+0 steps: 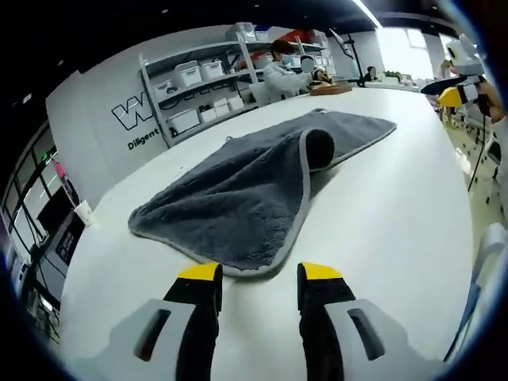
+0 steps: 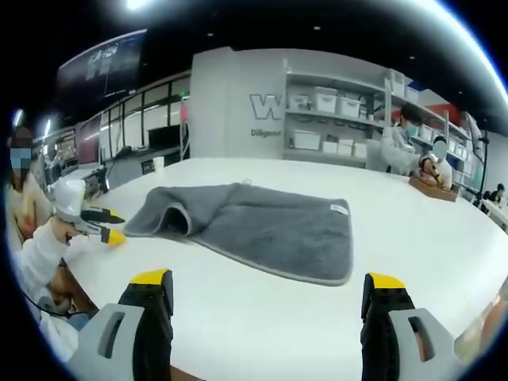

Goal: Open the folded towel by lifting each exposed corner and separating the folded layers until the towel lies flat within the target outline without major curled edges

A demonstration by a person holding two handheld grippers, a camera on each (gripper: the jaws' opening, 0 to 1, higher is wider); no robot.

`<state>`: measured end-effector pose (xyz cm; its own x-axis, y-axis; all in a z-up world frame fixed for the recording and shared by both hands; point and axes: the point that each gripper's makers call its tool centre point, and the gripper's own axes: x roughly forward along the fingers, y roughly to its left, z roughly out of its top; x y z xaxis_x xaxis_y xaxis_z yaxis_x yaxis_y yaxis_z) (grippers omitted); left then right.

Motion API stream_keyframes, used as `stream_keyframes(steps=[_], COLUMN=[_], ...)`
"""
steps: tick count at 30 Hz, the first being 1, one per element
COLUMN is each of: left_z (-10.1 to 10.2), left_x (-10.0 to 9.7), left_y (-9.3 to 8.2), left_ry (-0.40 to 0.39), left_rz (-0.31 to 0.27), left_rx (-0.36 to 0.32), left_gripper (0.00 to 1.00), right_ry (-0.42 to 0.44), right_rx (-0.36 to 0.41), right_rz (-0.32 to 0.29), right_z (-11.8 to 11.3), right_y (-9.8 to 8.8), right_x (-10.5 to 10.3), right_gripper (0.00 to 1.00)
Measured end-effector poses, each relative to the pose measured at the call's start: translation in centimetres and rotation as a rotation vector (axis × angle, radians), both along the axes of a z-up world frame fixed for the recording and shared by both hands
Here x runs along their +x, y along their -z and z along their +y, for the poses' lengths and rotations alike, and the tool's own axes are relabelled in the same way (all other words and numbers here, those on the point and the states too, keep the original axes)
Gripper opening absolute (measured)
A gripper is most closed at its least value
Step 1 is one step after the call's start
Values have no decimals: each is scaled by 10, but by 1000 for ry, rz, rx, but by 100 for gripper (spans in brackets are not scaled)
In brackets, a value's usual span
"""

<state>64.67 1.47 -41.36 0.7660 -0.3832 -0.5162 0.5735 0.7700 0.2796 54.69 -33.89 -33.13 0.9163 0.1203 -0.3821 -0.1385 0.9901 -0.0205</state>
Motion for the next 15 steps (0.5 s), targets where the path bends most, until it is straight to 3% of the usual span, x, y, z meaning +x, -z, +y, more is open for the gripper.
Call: stream_keyframes(steps=[9, 15], left_z=[-3, -5], left_x=[11, 13], left_y=[1, 3], left_ry=[9, 18], left_rz=[-26, -6], left_rx=[28, 19], left_gripper=[30, 25], right_ry=[6, 4], right_rx=[-3, -6], right_rz=[5, 9], right_z=[-2, -2], right_y=[1, 2], right_x=[0, 1], right_gripper=[99, 99])
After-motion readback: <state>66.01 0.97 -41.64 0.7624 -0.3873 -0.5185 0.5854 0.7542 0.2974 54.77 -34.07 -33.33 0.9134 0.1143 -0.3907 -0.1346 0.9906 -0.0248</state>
